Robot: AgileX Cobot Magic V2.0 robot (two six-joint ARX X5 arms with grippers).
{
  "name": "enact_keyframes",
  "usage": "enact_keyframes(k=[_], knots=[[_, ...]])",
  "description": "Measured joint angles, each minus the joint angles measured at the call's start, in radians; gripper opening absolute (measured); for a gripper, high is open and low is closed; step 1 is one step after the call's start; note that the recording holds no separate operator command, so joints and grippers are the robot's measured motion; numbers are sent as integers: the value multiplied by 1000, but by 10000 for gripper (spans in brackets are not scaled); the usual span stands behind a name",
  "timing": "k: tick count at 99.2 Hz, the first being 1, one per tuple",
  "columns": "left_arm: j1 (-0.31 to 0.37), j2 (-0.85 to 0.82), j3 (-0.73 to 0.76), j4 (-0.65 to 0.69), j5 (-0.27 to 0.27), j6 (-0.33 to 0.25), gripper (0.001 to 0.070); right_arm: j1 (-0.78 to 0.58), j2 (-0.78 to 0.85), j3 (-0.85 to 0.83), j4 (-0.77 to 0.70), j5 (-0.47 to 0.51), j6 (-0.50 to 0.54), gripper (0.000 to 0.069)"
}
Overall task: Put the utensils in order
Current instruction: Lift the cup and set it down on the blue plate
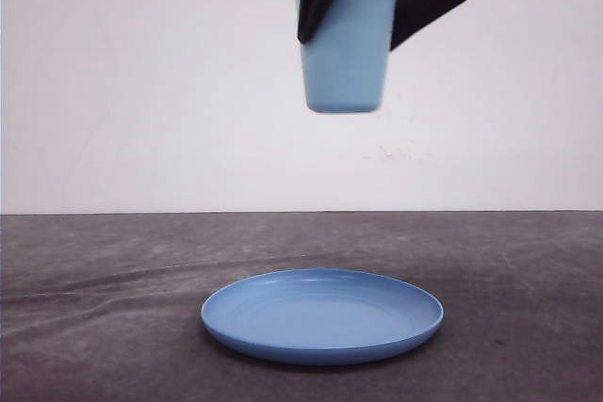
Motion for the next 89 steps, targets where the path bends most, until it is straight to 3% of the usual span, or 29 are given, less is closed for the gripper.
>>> enact_keyframes(k=[18,54,89], knots=[[0,0,0,-1,0,0,276,37,2,-94,53,16,5,417],[0,0,0,-3,0,0,276,135,45,-347,309,65,76,415],[0,0,0,-5,0,0,276,185,129,-368,377,98,99,415]])
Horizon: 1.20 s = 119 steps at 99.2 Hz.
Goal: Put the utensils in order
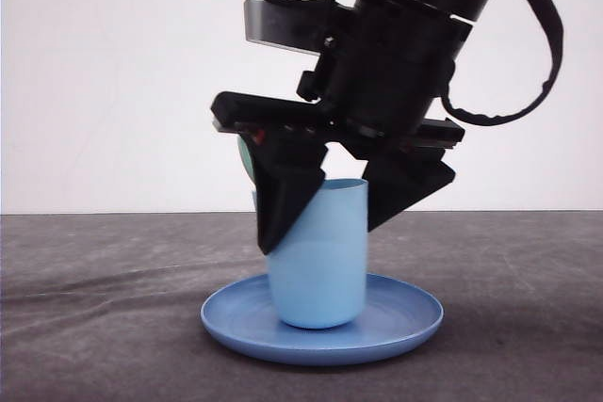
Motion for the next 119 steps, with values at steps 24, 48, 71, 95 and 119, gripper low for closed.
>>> enact_keyframes(k=[24,48,71,95,119], knots=[[0,0,0,0,0,0,276,2,0,0,-2,0,14,537],[0,0,0,0,0,0,276,2,-21,0,-79,-3,15,624],[0,0,0,0,0,0,276,2,-195,0,-150,-3,15,625],[0,0,0,0,0,0,276,-1,-461,0,-153,60,13,619],[0,0,0,0,0,0,276,-4,-677,10,-169,261,-37,617]])
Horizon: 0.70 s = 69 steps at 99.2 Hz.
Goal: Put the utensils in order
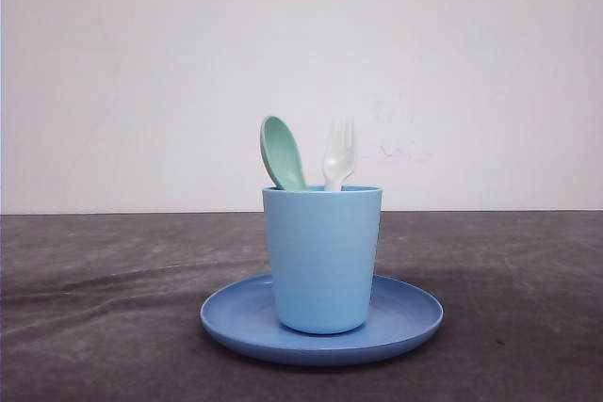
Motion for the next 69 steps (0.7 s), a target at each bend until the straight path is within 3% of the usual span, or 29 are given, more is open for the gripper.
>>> enact_keyframes(k=[35,41,48,54,60,69], knots=[[0,0,0,0,0,0,276,0,-106,0,-39,80,-50,592],[0,0,0,0,0,0,246,0,-105,0,-45,80,-51,480],[0,0,0,0,0,0,113,0,-101,0,-56,80,-55,270],[0,0,0,0,0,0,55,0,-100,0,-64,80,-62,117],[0,0,0,0,0,0,34,0,-100,0,-63,80,-65,48],[0,0,0,0,0,0,26,0,-100,0,-63,80,-65,13]])
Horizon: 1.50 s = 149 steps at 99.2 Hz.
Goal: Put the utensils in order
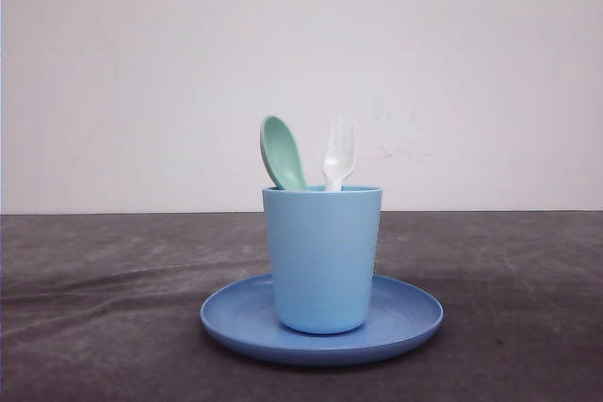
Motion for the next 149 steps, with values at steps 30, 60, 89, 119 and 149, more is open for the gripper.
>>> enact_keyframes(k=[30,60,89,119,149], knots=[[0,-1,0,0,0,0,26,0,0,0,0,0,0,4],[0,-1,0,0,0,0,26,0,0,0,0,0,0,4],[18,-15,0,0,-1,31,26,0,0,0,0,0,0,4],[261,-116,-20,6,-3,171,26,0,0,0,0,0,0,4],[558,-330,-250,9,26,222,26,0,0,0,0,0,0,4]])
